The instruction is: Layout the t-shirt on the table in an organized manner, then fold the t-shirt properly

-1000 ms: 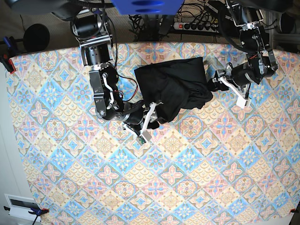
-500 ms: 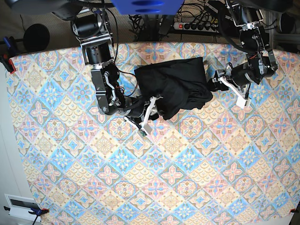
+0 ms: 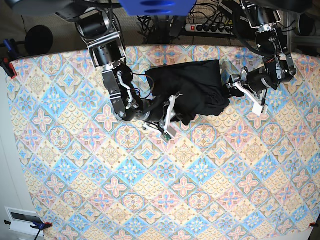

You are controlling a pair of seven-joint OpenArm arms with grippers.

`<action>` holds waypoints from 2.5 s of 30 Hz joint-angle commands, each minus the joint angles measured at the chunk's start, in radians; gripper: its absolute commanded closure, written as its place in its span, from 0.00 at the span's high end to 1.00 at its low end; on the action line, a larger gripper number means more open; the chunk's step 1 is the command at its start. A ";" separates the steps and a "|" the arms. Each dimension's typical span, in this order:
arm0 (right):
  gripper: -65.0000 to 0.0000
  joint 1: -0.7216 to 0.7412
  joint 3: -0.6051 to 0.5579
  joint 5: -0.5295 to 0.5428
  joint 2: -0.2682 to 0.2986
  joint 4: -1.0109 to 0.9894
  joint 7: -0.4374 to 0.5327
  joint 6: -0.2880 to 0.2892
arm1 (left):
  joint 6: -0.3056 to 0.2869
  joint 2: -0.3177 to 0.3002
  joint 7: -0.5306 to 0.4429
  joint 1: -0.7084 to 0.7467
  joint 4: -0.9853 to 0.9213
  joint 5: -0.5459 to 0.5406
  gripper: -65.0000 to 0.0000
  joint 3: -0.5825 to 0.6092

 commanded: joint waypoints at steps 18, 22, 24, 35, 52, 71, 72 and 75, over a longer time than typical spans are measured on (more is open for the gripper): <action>0.04 -0.130 0.004 0.121 -0.008 0.261 0.035 0.011 | -0.004 -0.014 -0.008 -0.010 0.016 -0.022 0.45 -0.003; 0.05 -0.081 0.004 0.121 -0.008 0.177 0.113 0.011 | -0.004 -0.013 -0.008 -0.008 0.018 -0.022 0.45 -0.003; 0.07 -0.049 0.004 0.121 -0.008 0.114 0.156 0.011 | -0.004 -0.013 -0.008 -0.007 0.018 -0.023 0.45 -0.003; 0.28 0.076 0.002 0.002 -0.008 -0.018 0.190 0.008 | -0.004 -0.019 -0.008 0.000 0.019 -0.076 0.45 -0.004; 0.20 0.125 -0.004 -0.001 -0.008 -0.036 0.194 0.009 | -0.004 -0.019 -0.008 -0.005 0.016 -0.077 0.45 -0.004; 0.06 0.054 -0.005 0.002 -0.008 0.110 0.165 0.069 | -0.004 -0.019 -0.008 -0.002 0.015 -0.077 0.45 -0.004; 0.06 0.040 -0.005 0.002 -0.008 0.130 0.165 0.069 | -0.004 -0.019 -0.008 -0.002 0.015 -0.077 0.45 -0.004; 0.06 0.005 -0.005 0.003 -0.008 0.169 0.154 0.069 | -0.004 -0.017 -0.008 -0.002 0.015 -0.077 0.45 -0.004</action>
